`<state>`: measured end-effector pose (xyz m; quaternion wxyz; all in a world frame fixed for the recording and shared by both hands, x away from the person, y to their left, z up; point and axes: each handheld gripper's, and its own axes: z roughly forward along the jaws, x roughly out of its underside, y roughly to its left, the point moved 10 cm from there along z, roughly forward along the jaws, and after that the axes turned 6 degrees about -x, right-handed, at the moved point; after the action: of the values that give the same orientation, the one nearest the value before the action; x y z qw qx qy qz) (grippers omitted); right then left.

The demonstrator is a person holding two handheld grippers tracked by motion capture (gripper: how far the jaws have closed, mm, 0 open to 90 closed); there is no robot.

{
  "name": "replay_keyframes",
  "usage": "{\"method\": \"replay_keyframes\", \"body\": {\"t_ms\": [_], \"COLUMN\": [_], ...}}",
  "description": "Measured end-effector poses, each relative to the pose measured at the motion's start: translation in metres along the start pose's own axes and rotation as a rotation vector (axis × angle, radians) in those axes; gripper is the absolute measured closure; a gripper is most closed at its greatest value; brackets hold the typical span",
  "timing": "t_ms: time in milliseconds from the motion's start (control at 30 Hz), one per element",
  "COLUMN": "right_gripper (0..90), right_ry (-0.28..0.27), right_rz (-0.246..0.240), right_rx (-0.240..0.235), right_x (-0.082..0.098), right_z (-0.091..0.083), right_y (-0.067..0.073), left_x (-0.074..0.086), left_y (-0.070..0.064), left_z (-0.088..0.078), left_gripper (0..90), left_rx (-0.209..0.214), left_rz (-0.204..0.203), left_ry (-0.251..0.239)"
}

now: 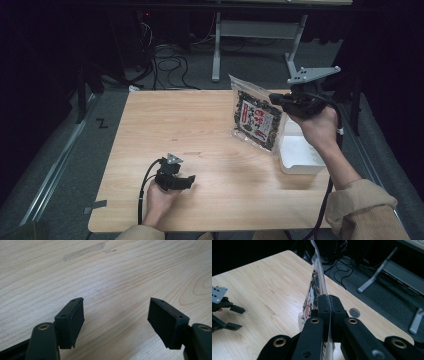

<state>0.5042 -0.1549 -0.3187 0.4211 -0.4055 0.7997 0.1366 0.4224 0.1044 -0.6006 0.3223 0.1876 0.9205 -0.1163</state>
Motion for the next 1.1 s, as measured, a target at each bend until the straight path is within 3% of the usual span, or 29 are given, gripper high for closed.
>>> {"method": "replay_keyframes", "body": {"t_ms": [433, 1100], "right_gripper": [90.0, 90.0], "right_ry": [-0.043, -0.059], "right_rz": [0.057, 0.14], "right_rx": [0.07, 0.218], "right_x": [0.005, 0.04], "right_z": [-0.036, -0.074], "right_y": [-0.028, -0.082], "left_x": [0.001, 0.001], "left_y": [0.001, 0.0], "left_z": [-0.001, -0.001], "left_gripper": [29.7, 29.9], "left_rx": [-0.015, -0.023], "left_rz": [0.0, 0.013], "left_ry": [-0.009, -0.008]}}
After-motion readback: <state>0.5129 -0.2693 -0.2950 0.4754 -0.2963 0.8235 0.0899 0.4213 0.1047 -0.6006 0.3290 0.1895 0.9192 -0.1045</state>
